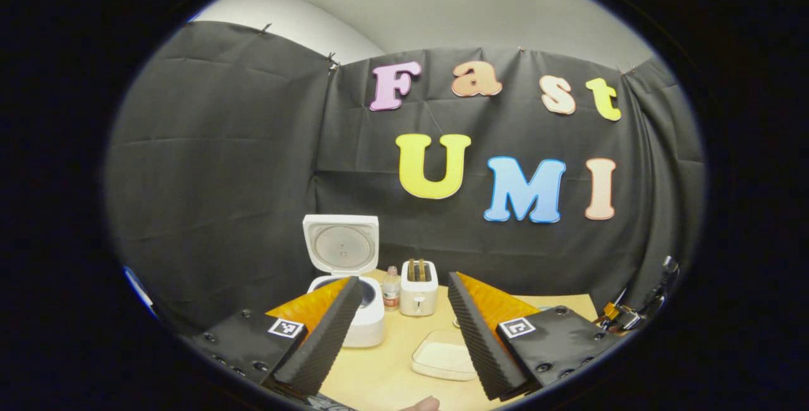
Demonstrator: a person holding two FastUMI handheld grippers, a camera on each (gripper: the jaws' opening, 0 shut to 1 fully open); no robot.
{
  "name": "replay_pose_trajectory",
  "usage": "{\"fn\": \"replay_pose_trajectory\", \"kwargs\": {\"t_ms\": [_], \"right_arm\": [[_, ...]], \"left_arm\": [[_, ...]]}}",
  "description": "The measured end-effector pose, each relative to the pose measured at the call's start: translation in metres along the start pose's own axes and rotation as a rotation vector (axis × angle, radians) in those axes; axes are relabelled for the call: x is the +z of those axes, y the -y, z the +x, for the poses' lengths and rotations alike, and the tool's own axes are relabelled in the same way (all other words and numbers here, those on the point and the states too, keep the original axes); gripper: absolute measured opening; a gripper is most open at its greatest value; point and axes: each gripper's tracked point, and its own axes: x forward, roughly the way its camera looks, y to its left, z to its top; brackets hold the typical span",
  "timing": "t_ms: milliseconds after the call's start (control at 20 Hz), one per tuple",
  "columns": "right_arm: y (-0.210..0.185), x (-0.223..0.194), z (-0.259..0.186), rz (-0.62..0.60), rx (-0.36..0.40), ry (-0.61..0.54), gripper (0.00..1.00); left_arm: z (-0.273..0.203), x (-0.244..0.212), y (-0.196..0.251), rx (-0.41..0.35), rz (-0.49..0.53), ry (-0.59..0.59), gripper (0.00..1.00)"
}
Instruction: Close the left gripper, press the button to open the rice cooker; take a wooden spoon from the chopstick holder with the right hand, scoop a spoonful of rice and pour it into the rice cooker, then put the wooden spoon back into the chopstick holder.
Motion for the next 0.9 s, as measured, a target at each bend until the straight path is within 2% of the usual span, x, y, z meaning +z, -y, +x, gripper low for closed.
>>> {"fn": "replay_pose_trajectory", "kwargs": {"t_ms": [100, 350, 450, 550, 600, 700, 800, 900], "right_arm": [[-0.004, 0.022, -0.018, -0.048, -0.009, 0.055, 0.88], [-0.038, 0.085, -0.092, -0.141, -0.02, 0.236, 0.88], [-0.069, 0.108, -0.125, -0.207, 0.003, 0.323, 0.88], [-0.099, 0.126, -0.156, -0.31, -0.003, 0.393, 0.88], [-0.116, 0.133, -0.171, -0.367, -0.015, 0.422, 0.88], [-0.153, 0.142, -0.197, -0.457, -0.04, 0.46, 0.89], [-0.201, 0.147, -0.222, -0.475, -0.035, 0.486, 0.9], [-0.255, 0.14, -0.241, -0.436, 0.011, 0.498, 0.91]], "left_arm": [[0.001, -0.002, 0.0, -0.015, -0.013, 0.004, 0.96], [0.015, 0.004, -0.013, -0.067, -0.04, 0.034, 0.95], [0.024, 0.011, -0.027, -0.085, -0.059, 0.065, 0.93], [0.037, 0.011, -0.044, -0.113, -0.087, 0.077, 0.93], [0.047, 0.015, -0.055, -0.127, -0.099, 0.087, 0.96], [0.066, 0.017, -0.078, -0.157, -0.117, 0.08, 0.93], [0.085, 0.027, -0.109, -0.163, -0.106, 0.098, 0.93], [0.105, 0.032, -0.138, -0.161, -0.111, 0.11, 0.92]]}}
